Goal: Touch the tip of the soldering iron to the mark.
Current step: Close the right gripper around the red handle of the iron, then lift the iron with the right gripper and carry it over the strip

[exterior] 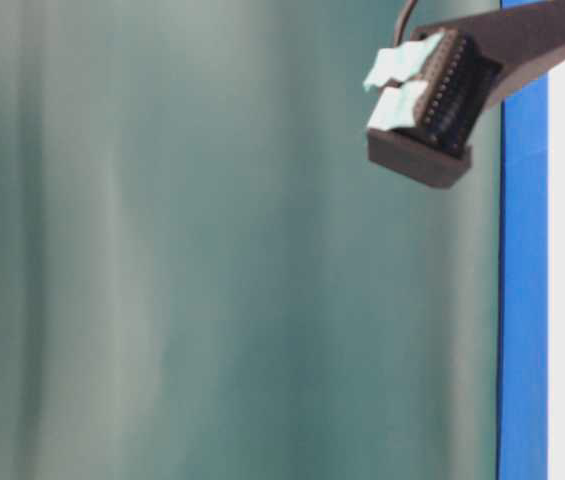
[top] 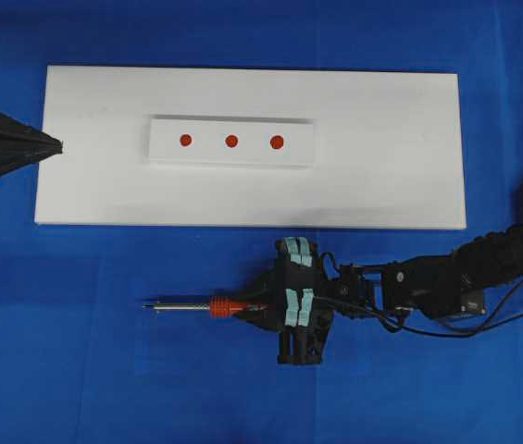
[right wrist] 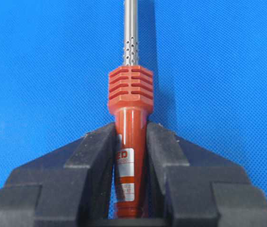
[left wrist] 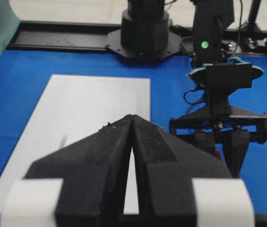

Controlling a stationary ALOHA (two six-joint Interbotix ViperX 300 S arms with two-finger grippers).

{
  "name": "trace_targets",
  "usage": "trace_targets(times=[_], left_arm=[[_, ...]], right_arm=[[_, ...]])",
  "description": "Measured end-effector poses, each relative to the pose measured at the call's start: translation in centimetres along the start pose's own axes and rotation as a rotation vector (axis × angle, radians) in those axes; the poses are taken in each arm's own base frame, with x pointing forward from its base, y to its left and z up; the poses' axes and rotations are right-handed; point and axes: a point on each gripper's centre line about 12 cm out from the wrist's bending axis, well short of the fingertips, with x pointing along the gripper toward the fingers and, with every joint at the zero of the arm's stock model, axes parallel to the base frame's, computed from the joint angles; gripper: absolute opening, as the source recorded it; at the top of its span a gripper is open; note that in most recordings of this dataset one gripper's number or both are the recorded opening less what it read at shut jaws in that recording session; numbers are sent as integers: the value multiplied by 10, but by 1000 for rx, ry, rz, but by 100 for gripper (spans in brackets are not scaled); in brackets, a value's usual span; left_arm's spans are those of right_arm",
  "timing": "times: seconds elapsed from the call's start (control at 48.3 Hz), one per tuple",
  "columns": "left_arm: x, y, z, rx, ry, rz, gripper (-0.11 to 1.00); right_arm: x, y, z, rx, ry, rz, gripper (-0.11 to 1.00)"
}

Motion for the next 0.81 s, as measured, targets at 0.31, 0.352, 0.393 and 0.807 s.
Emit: trace_targets(times=[0.31, 0.352, 0.393, 0.807], left_arm=[[0, 0, 1, -2, -2, 0, 0], [0, 0, 0, -2, 0, 0, 0], [0, 0, 0, -2, 0, 0, 0], [0, 0, 1, -17, -3, 0, 0]], right_arm=[[-31, 19, 45, -1, -39, 55, 6], [-37, 22, 52, -12, -39, 65, 6], [-44, 26, 60, -27, -39, 77, 6], [-79, 40, 99, -76, -38, 128, 6]])
